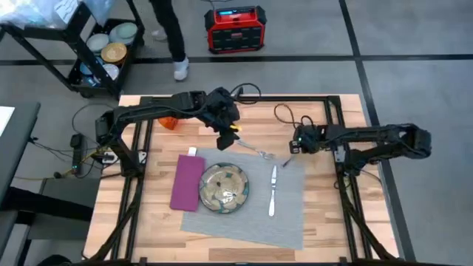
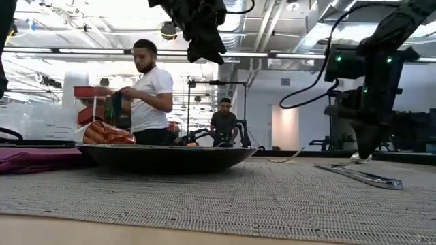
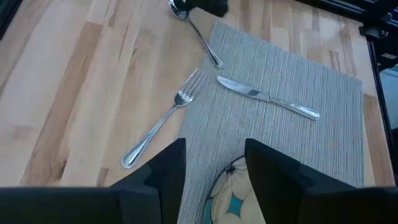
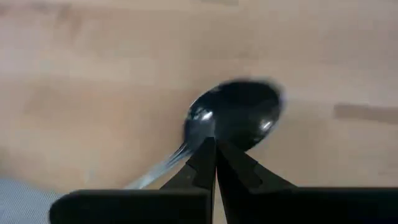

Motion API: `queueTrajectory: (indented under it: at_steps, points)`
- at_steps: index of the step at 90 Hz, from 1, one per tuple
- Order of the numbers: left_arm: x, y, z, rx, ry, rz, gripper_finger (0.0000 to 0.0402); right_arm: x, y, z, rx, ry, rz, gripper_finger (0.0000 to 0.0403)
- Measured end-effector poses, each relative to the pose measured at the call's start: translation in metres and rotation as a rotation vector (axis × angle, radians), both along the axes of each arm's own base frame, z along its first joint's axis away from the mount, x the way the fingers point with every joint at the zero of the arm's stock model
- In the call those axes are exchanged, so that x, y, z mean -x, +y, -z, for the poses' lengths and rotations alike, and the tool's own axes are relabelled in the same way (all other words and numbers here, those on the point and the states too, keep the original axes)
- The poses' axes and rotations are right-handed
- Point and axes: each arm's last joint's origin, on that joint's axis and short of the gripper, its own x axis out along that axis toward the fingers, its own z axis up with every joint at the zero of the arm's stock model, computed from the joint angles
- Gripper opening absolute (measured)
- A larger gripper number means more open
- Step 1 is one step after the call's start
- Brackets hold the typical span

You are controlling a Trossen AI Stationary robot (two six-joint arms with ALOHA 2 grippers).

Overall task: Set table place
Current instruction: Put the silver spoon to the right of the silver table knife on the table mat

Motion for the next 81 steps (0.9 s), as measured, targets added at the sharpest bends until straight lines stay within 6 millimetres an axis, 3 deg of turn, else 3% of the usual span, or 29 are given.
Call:
queueTrajectory:
  at_steps: [31,59,81]
  points:
    - [0.001,0.000,0.001,-0.002,0.009,0.007,0.0149,0.008,0.001,0.002,-0.033,0.067,0.043,0.0000]
    - [0.001,0.000,0.001,-0.002,0.009,0.007,0.0149,0.002,0.020,-0.008,0.033,-0.003,-0.012,0.0000]
    - [0.001,0.000,0.001,-0.002,0.009,0.007,0.0149,0.011,0.032,-0.007,0.016,0.107,-0.036,0.0000]
